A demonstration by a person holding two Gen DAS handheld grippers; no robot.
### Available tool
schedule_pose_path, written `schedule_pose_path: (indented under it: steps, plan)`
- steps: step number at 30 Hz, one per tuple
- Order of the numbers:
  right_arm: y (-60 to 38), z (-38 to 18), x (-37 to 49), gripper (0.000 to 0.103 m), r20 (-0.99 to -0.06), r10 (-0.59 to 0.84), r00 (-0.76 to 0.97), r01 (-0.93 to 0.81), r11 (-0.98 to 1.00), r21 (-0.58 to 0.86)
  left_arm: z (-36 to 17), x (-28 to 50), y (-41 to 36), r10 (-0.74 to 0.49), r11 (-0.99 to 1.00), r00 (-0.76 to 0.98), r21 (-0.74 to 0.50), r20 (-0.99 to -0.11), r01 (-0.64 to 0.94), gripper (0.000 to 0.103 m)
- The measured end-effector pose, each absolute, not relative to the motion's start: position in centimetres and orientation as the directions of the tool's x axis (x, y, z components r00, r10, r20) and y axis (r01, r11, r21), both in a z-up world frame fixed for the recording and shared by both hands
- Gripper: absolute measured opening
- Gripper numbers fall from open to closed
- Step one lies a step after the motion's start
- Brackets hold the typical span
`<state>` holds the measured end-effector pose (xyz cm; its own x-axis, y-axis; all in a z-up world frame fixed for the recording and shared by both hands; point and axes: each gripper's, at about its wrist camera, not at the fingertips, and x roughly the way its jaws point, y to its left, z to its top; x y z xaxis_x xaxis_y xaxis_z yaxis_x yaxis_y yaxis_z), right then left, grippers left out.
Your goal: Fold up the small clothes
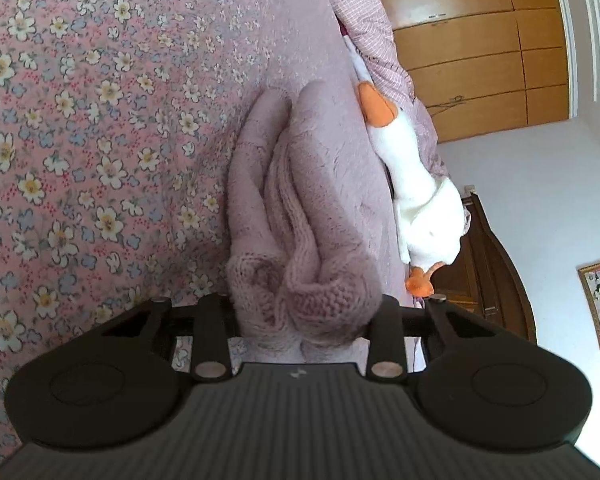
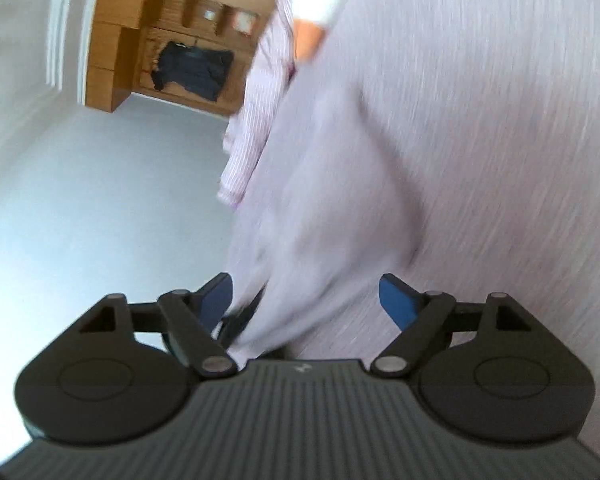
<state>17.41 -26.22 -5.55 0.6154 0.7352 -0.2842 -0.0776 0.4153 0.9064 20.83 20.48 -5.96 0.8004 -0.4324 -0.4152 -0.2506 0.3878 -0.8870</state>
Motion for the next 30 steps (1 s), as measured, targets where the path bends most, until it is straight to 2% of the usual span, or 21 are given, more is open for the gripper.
schedule_pose_path:
  steps: [4,9,17,25,28,29,30]
  plan:
    - [-28.7,-7.0,21.4,0.081,-0.385,0.747,0.542,-0.013,0.466,0.885,-5.5,21.5,20.8,-0.451,0.42,0.784,-0.877,-0.427,-0.235,0.039]
    - [-25.7,-7.1,23.7,0.082,-0.446,0.786,0.428,-0.081,0.525,0.847,-4.8,22.2,21.1,-0.476,0.481,0.755,-0.852,-0.452,-0.207,0.039]
    - [-21.8,-7.3,28.6,0.084,-0.369,0.853,0.369,-0.095,0.429,0.898,-5.3,22.6,21.6,-0.492,0.454,0.753,-0.867,-0.436,-0.206,0.039]
    - [-23.9,-7.9,25.8,0.073,-0.285,0.909,0.305,-0.087,0.325,0.942,-6.1,22.0,22.6,-0.512,0.409,0.751,-0.887,-0.418,-0.215,0.039]
    - [-23.8,-7.6,25.3,0.076,-0.299,0.902,0.312,-0.09,0.342,0.935,-6.0,21.9,22.5,-0.507,0.415,0.754,-0.885,-0.417,-0.211,0.039]
    - [-23.5,-7.2,25.3,0.07,-0.31,0.897,0.315,-0.104,0.357,0.928,-6.1,21.9,22.5,-0.508,0.413,0.755,-0.886,-0.415,-0.21,0.039]
    - [-23.1,-7.0,25.2,0.054,-0.339,0.884,0.322,-0.112,0.391,0.914,-6.0,21.9,22.3,-0.508,0.412,0.756,-0.887,-0.413,-0.208,0.039]
